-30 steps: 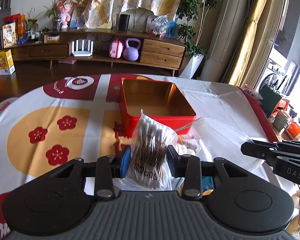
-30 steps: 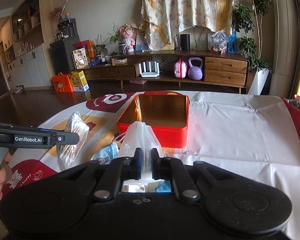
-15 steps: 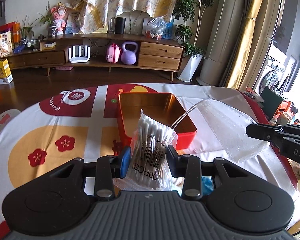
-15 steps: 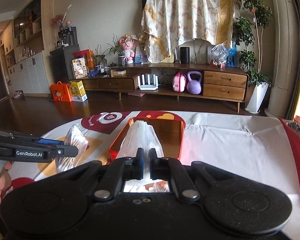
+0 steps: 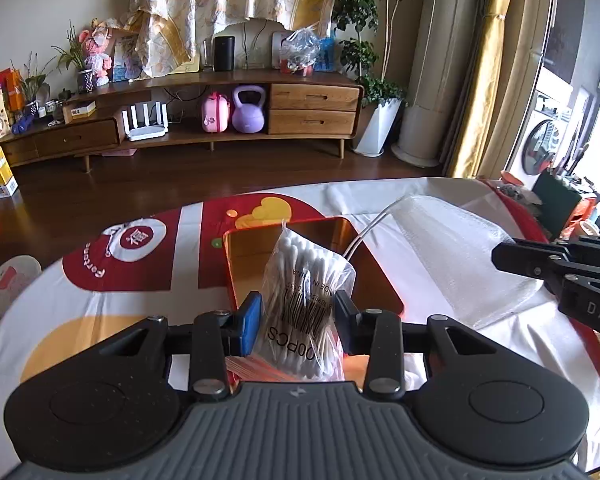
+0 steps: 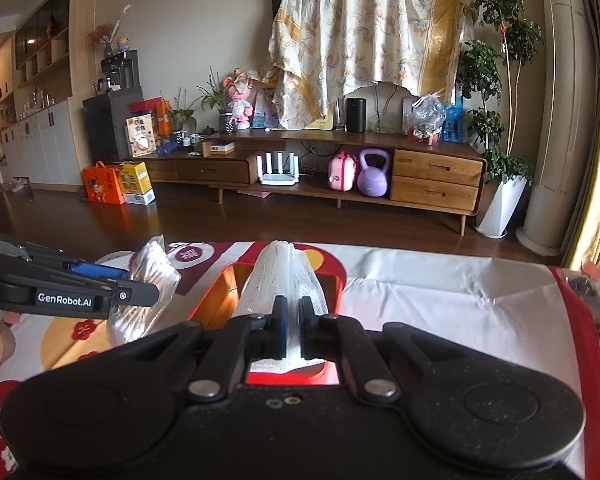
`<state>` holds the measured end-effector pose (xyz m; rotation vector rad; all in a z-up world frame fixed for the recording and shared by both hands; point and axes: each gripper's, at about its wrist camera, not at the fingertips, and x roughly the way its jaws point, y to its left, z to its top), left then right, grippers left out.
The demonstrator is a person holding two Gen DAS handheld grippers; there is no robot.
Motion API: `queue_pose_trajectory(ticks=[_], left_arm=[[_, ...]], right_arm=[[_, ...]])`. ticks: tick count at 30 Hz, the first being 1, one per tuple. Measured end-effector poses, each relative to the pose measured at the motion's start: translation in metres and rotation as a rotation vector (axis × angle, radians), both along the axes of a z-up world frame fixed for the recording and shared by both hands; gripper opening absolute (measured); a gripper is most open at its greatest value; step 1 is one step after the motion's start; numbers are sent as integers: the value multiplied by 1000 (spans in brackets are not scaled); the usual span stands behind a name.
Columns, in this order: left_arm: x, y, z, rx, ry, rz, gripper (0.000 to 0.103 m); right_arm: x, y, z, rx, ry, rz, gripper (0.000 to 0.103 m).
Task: Organize soft objects
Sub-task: 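Carry the swab pack and mesh bag with both grippers into the red tin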
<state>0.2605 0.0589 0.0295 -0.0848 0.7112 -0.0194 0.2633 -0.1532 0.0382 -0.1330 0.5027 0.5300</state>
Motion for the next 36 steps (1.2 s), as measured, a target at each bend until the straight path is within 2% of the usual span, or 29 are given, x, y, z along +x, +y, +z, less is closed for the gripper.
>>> queue_pose_trajectory(ticks=[10, 16, 20, 27, 36], left_arm=[[62, -9, -14, 52, 34, 21, 38], [98, -11, -35, 72, 71, 38, 38], [118, -8, -50, 59, 101, 56, 38], [146, -11, -74, 50, 145, 57, 38], [165, -26, -102, 80, 199, 9, 38]], right_arm=[[36, 13, -21, -41, 1, -17, 4], [57, 25, -40, -66, 13, -18, 4], [68, 33, -54, -75, 28, -21, 5], [85, 46, -78, -110, 60, -36, 5], [92, 66, -102, -195, 89, 26, 6]])
